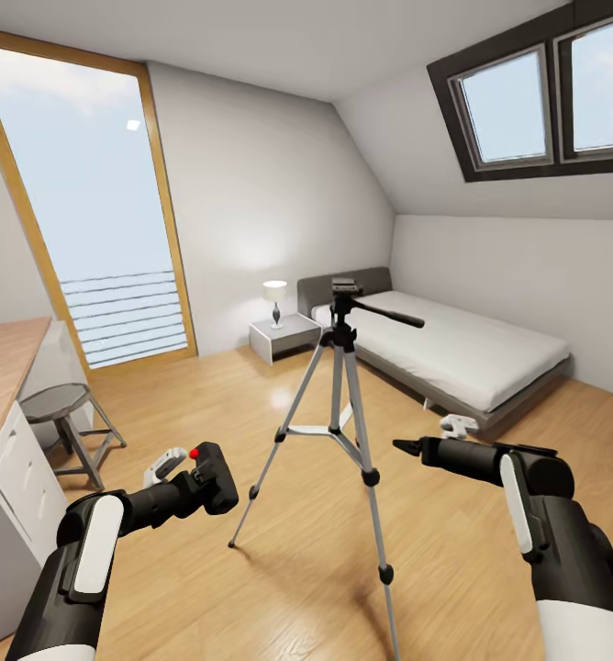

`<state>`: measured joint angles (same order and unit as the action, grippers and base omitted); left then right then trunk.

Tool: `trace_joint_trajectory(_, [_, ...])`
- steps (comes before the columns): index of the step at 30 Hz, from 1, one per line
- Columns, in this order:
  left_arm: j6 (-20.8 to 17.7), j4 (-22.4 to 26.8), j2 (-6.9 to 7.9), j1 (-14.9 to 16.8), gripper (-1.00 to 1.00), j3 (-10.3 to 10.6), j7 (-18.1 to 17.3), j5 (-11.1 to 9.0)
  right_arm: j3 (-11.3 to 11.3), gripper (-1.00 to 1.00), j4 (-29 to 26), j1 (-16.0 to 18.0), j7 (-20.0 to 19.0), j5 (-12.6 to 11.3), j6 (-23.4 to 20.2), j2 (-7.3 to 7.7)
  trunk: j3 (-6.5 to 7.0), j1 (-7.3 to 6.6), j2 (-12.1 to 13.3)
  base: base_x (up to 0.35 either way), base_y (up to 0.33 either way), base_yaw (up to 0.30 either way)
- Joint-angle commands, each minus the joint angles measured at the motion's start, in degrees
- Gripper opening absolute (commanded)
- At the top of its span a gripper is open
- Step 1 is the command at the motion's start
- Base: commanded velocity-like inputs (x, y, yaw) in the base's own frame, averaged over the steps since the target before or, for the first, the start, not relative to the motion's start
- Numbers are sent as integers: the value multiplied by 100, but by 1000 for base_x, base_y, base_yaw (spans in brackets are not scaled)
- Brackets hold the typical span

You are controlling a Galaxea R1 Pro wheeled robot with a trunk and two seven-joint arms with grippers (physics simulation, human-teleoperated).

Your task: Attach the digital camera to the camera tripod in the bedroom.

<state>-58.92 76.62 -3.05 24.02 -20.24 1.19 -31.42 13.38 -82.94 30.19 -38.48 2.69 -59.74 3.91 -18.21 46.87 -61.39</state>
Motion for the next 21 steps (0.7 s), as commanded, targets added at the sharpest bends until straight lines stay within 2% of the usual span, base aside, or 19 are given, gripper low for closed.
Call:
trace_joint_trajectory(1, [-31, 6, -7, 6, -100, -15, 13, -36, 24, 100, -11, 5, -42, 24, -26, 19, 11, -22, 37, 0, 0, 0])
trace_joint_trajectory(5, [-32, 9, -10, 6, -100, -15, 13, -39, 151, 100, -45, 5, -72, -12, -26, 123, 83, -110, 197, 0, 0, 0])
trace_joint_trajectory(10, [-32, 11, -11, 6, -100, -15, 13, -46, 220, 100, -66, 5, -85, -12, -26, 185, 173, -220, 398, 0, 0, 0])
trace_joint_trajectory(21, [-32, 7, -11, 6, -100, -15, 13, -49, 258, 100, -49, 5, -119, -39, -26, 208, 370, -461, 839, 0, 0, 0])
